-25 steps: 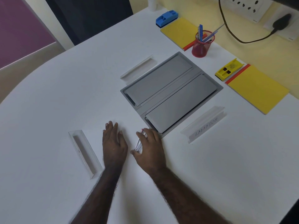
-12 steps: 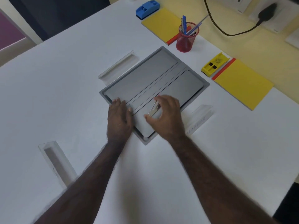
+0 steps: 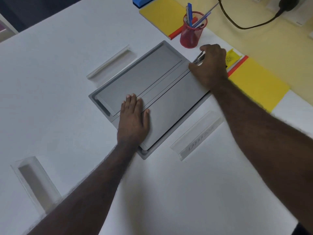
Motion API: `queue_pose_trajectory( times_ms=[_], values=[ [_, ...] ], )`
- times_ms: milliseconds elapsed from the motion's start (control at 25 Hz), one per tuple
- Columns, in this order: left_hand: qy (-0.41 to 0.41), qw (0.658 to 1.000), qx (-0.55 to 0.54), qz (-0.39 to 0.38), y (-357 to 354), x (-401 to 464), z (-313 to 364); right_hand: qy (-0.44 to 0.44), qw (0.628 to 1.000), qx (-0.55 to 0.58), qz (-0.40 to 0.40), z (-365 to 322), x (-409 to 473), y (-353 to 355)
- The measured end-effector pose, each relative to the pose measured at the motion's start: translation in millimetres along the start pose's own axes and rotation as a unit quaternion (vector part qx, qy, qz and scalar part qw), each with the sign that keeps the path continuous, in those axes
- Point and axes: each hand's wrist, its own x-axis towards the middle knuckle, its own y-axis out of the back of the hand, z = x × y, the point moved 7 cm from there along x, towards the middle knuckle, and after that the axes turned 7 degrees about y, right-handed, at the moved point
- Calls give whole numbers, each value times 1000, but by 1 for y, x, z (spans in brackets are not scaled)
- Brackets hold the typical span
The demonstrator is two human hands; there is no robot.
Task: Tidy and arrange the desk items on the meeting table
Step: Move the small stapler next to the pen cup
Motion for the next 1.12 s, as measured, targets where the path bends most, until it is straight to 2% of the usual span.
queue_pose_trajectory(
  times_ms=[360, 560, 760, 960, 1120],
  values=[
    [5, 1000, -9, 26, -2, 1, -3, -38, 994, -75, -74, 30, 58, -32],
    [3, 1000, -5, 24, -4, 2, -5, -35, 997, -37, -54, 24, 46, -23],
    [-1, 1000, 23, 8, 2, -1, 2, 3, 1000, 24, 15, -11, -11, 9],
    [-21, 993, 111, -15, 29, -20, -2, 12, 997, 71, -13, -62, -98, 22],
    [-3, 996, 88, 31, 81, -66, -5, 23, 994, 105, -11, -104, -172, 48]
  ],
)
